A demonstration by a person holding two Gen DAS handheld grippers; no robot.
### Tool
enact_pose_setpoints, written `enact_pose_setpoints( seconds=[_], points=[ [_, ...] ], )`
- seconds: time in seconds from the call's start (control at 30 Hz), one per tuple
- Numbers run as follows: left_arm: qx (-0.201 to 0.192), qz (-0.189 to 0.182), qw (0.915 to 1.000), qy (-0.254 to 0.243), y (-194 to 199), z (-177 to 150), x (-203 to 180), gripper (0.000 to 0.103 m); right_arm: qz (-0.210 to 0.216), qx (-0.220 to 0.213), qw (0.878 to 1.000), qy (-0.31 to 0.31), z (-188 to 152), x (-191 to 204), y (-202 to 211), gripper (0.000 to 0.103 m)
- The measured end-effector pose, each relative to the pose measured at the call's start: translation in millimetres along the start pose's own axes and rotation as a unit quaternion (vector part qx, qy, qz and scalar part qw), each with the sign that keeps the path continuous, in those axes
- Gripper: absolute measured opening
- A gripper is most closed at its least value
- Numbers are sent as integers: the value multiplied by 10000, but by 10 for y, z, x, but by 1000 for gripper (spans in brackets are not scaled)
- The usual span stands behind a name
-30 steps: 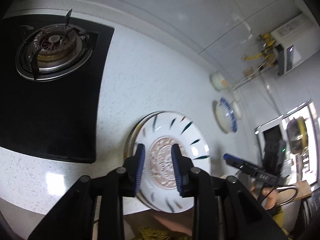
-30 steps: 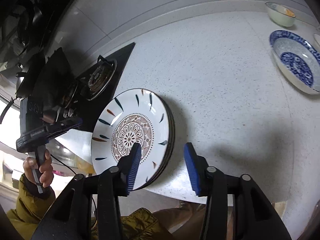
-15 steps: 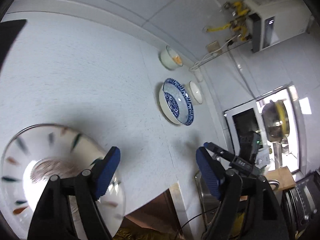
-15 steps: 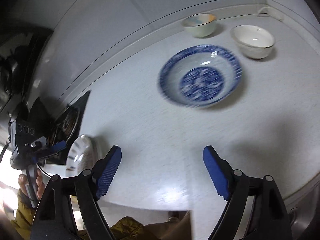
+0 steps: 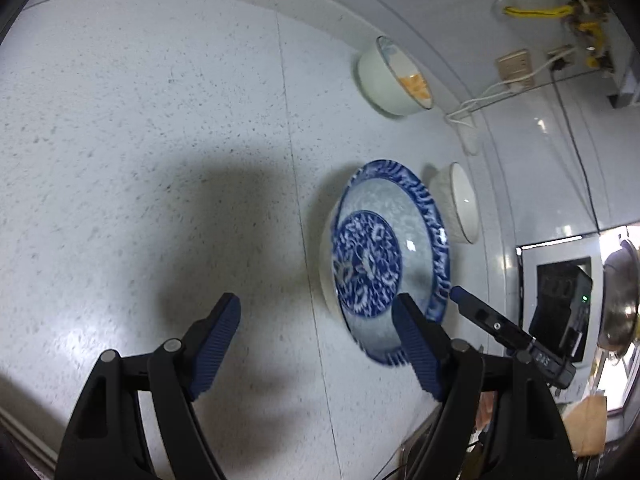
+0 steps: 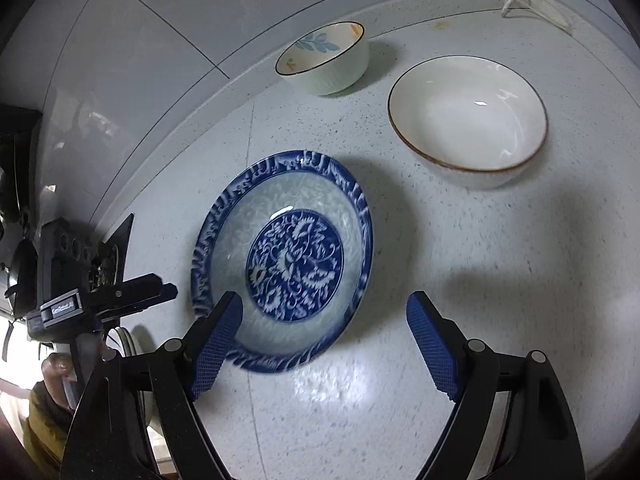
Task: Organize plates and bowls
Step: 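Move both open grippers to the blue-and-white patterned bowl, then close both grippers on the blue-and-white bowl rim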
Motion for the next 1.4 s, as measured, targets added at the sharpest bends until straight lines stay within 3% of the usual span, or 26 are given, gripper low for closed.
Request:
enact_pose_setpoints(
  seconds=[0.17, 0.33, 0.43, 0.5, 0.57, 0.73, 0.97, 1.07, 1.27, 1.4],
  points=[
    [253, -12, 9996, 90, -303, 157, 30, 75, -55, 212, 9998, -18, 64, -58, -207, 78],
    [504, -186, 9985, 59, -476, 225, 11, 49, -165, 342, 9993, -37, 80, -28, -328, 47],
    [565, -260, 9981, 4, -510, 255, -4, 39, -190, 366, 9991, -113, 101, -25, -370, 43],
    [603, -296, 9977, -7, -523, 263, 19, 33, -220, 401, 9988, -175, 103, -27, -396, 34],
    [704, -390, 9967, 68, -555, 255, 51, 22, -280, 435, 9984, -225, 97, -36, -414, 31],
    [756, -606, 9953, 35, -556, 247, 30, 12, -401, 450, 9975, -359, 101, -92, -406, 22],
    [752, -598, 9953, 89, -505, 224, 35, 11, -531, 374, 9966, -502, 121, -121, -394, 10],
    [701, -587, 9958, 57, -409, 220, 54, 11, -567, 309, 9970, -428, 137, -8, -390, 10],
    [472, -550, 9973, 113, -6, 274, 253, 11, -462, 265, 9985, -124, 160, 458, -427, 10],
    [192, -437, 9986, 234, 425, 320, 589, 11, -334, 308, 9988, 190, 131, 902, -529, 10]
  ],
)
Point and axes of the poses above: each gripper's, at about its wrist camera, not at the fingertips, and y roughly against the way its jaws point, x to its left, z to its top, the point moved 5 cm from there along -y, roughly the way its jaws point, and after that the axes turned 10 degrees about -y, right-handed, at the moved point
